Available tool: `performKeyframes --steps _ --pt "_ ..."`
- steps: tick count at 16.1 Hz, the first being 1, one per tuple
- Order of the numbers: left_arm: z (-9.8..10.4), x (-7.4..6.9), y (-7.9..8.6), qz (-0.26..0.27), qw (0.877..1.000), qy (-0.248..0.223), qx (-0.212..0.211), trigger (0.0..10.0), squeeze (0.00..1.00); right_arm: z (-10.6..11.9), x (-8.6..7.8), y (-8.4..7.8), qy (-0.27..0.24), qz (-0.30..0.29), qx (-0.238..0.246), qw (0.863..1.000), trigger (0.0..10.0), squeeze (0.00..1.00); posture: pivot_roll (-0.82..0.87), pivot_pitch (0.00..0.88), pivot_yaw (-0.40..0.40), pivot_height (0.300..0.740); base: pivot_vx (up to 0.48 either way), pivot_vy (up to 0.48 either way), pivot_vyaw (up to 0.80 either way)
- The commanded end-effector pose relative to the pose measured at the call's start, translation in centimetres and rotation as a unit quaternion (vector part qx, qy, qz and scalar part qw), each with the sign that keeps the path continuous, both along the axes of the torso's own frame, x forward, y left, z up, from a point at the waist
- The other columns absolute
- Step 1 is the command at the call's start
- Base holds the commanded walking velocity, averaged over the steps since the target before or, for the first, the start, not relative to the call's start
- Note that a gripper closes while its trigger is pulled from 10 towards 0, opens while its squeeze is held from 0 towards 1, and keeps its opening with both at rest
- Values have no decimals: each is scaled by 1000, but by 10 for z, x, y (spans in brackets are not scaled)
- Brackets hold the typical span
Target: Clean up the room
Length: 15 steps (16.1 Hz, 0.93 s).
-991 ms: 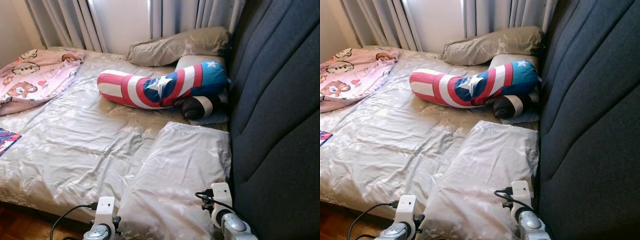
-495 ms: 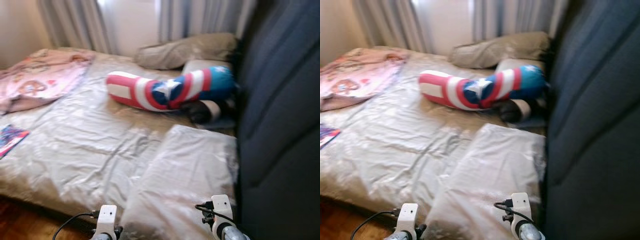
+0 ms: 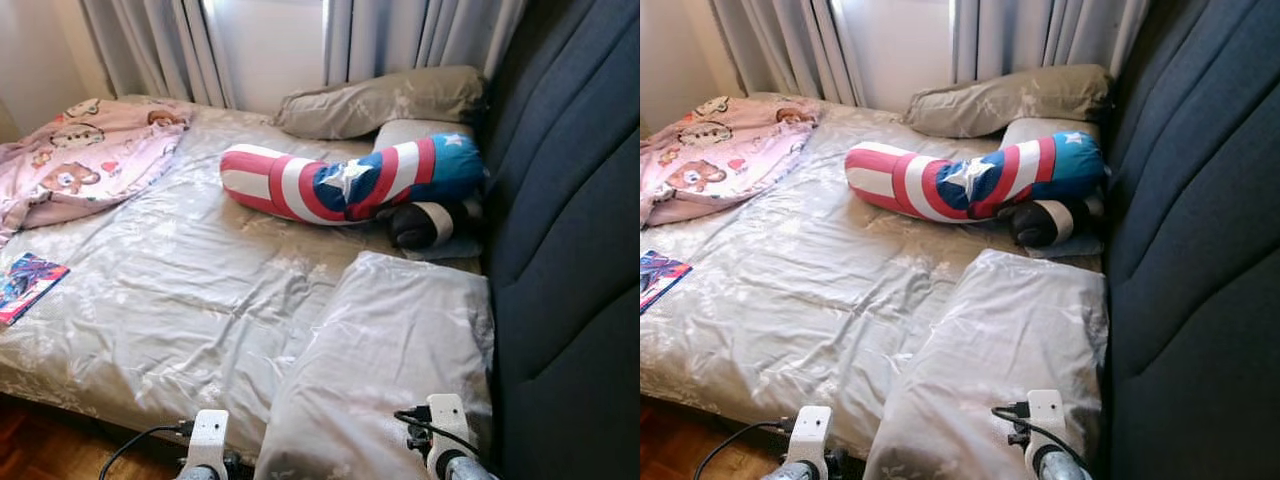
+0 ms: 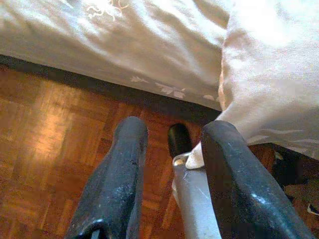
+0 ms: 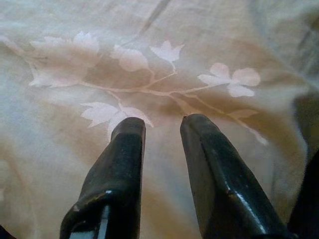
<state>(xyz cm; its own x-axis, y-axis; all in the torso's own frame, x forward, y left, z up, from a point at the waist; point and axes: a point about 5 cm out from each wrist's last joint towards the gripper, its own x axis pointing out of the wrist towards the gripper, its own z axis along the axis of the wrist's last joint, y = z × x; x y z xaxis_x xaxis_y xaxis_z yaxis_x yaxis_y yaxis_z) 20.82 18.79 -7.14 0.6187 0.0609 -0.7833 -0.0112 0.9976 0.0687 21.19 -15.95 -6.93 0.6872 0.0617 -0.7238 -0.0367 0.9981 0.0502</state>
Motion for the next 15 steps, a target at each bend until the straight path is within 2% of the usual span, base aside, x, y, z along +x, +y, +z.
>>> performKeyframes --steps 1,10,15 --pt "-3 -4 -2 -5 1000 13 2 10000 0 -1 -1 -2 7 -5 -1 1000 10000 0 -20 0 -40 740 0 334 0" --pt "-3 -4 0 -8 1000 12 4 10000 0 -1 -1 1 5 -8 4 1000 10000 0 -22 0 -22 740 0 480 0" --pt "-2 -4 2 -13 1000 7 2 10000 0 1 2 1 0 -20 11 1000 10000 0 -18 0 -19 740 0 0 0"
